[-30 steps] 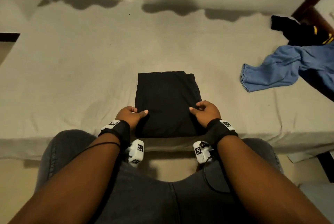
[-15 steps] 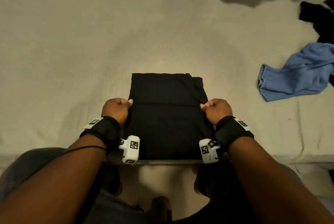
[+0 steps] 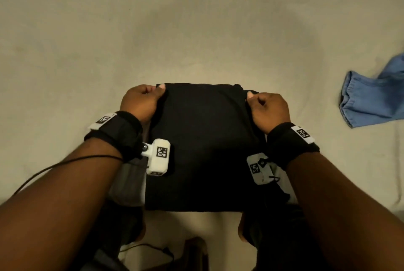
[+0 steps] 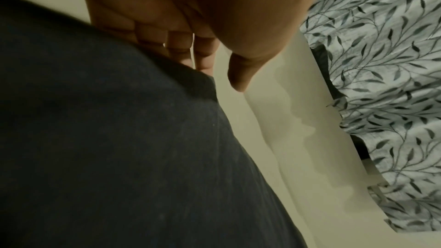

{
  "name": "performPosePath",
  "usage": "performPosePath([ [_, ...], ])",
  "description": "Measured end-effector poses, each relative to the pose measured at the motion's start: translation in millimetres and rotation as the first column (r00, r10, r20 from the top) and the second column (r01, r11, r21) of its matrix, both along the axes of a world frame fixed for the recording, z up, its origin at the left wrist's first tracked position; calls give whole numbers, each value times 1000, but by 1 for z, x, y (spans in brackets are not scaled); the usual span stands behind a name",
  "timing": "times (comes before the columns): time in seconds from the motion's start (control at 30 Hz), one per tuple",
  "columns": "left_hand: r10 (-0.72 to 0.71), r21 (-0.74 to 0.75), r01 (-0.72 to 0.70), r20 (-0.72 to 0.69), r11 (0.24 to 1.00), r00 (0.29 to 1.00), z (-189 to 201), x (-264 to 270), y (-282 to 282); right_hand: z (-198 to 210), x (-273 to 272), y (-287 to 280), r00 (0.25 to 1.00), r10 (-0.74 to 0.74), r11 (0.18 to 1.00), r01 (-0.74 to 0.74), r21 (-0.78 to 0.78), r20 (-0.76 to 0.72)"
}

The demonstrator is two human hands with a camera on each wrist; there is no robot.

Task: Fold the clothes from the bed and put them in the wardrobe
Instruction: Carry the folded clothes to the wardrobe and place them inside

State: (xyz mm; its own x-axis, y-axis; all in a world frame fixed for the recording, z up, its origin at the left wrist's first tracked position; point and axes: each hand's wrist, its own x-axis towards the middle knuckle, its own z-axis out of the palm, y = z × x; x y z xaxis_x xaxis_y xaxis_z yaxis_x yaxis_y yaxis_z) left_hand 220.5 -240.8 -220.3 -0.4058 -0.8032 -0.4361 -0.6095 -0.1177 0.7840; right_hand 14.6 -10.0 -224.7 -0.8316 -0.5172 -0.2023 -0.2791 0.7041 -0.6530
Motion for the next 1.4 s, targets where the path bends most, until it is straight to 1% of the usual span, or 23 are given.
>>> performPosePath([
  [0.07, 6, -27, -6, 17, 1000, 1000, -4, -3, -3, -1, -6, -8, 999, -23, 1000, 23, -3, -31],
  [0.17, 46, 30, -46, -10, 998, 999, -12, -8, -3, -9, -11, -25, 999, -49, 998, 49, -24, 13],
  [0.2, 53, 28, -53, -16, 998, 998, -15, -9, -2, -13, -12, -30, 999, -45, 998, 46, -35, 24],
  [0.27, 59, -48, -59, -3, 997, 998, -19, -9, -3, -16, -18, -35, 998, -53, 997, 55, -58, 27],
  [0.37, 74, -161, -69, 23, 985, 997, -23, -6, -14, -16, -32, -30, 994, -109, 992, 110, -59, 17],
  [0.47, 18, -130, -7, 84, 991, 996, -27, -3, -19, -22, -33, -24, 994, -100, 995, 100, -2, 43],
  [0.53, 13, -101, -4, 91, 995, 996, -27, -5, -19, -23, -30, -23, 995, -90, 995, 87, 49, 46],
  [0.6, 15, -83, -10, 58, 997, 998, -23, -7, -16, -22, -30, -23, 997, -72, 997, 72, 40, 16],
  [0.67, -12, -78, 12, 6, 997, 1000, -18, -8, -10, -20, -28, -22, 997, -71, 997, 70, -27, -28],
  [0.73, -30, -98, 26, -42, 995, 999, -13, -10, -4, -19, -23, -23, 988, -140, 986, 134, -95, -67],
  [0.8, 4, -123, -16, -101, 992, 995, -9, -11, -2, -13, -18, -25, 974, -203, 971, 186, -152, -102],
  [0.83, 19, -122, -35, -126, 992, 992, -6, -13, -3, -10, -17, -26, 973, -208, 967, 188, -173, -104],
  [0.87, 25, -116, -42, -140, 992, 990, -5, -15, -3, -10, -17, -28, 977, -194, 969, 178, -170, -82],
  [0.97, -5, -100, -10, -147, 995, 989, 0, -21, 1, -16, -13, -34, 995, -87, 995, 90, -40, 52],
  [1.0, -4, -89, -9, -143, 996, 990, 0, -23, 2, -16, -12, -35, 993, -66, 997, 69, -27, 99],
  [1.1, 83, -29, -88, -138, 996, 987, -2, -24, -1, -5, -17, -36, 980, -100, 990, 115, -82, 171],
  [1.17, 116, -15, -119, -140, 993, 983, -3, -23, -3, 7, -27, -33, 981, -117, 987, 132, -91, 155],
  [1.23, 54, -20, -56, -90, 998, 994, -8, -23, 0, 4, -28, -32, 989, -85, 996, 88, -21, 118],
  [1.27, 22, -21, -22, -37, 1000, 999, -12, -23, 2, -1, -25, -32, 992, -85, 996, 82, 30, 89],
  [1.33, 7, -47, -3, 75, 999, 997, -17, -22, 3, -9, -19, -32, 995, -83, 993, 77, 93, 63],
  [1.37, 7, -106, 5, 112, 994, 994, -15, -21, 2, -11, -18, -31, 997, -76, 993, 73, 95, 33],
  [1.4, -19, -215, 46, 127, 975, 992, -6, -21, 1, -8, -16, -32, 997, -73, 994, 75, 81, -28],
])
